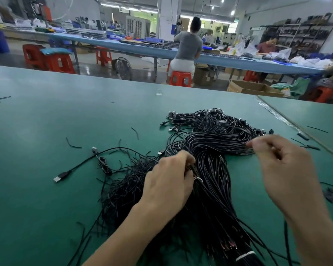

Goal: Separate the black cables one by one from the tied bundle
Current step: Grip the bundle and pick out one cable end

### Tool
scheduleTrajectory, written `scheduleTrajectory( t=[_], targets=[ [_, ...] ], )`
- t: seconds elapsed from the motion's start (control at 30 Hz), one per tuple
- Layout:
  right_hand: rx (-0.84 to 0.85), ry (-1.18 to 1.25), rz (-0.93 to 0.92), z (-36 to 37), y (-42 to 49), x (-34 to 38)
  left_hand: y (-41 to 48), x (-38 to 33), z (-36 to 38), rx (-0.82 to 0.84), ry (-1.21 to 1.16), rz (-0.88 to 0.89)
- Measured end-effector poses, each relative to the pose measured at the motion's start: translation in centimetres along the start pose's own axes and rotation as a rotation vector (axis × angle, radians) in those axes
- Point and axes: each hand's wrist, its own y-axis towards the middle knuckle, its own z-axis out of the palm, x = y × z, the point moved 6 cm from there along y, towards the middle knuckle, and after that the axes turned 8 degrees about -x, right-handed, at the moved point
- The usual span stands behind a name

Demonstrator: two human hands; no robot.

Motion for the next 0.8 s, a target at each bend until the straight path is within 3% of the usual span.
scheduleTrajectory(
  t=[0.1,0.27,0.33,0.43,0.53,0.63,0.7,0.8],
  targets=[
    [0.163,-0.154,-0.021,0.8,-1.3,0.7,0.5,-0.7,-2.4,-0.058,-0.018,0.07],
    [0.503,-0.063,-0.064,2.8,-3.3,1.4,0.0,-1.6,-1.6,0.154,-0.015,0.307],
    [0.561,0.084,-0.097,2.9,-3.5,1.9,0.2,-1.2,-1.7,0.133,-0.046,0.274],
    [0.482,0.347,-0.08,1.9,-2.8,2.4,0.5,-0.3,-1.6,0.136,-0.202,0.13],
    [0.506,0.466,-0.097,1.9,-2.5,2.5,-0.3,-1.1,-0.6,0.352,-0.301,0.081],
    [0.698,0.37,-0.099,3.0,-3.2,2.0,-1.7,-2.5,0.3,0.622,-0.279,0.113],
    [0.827,0.219,-0.085,3.6,-3.9,1.1,-1.7,-2.6,0.2,0.654,-0.39,0.051],
    [0.805,0.163,-0.089,3.7,-3.7,0.6,-1.2,-2.4,0.0,0.636,-0.568,-0.05]
  ],
)
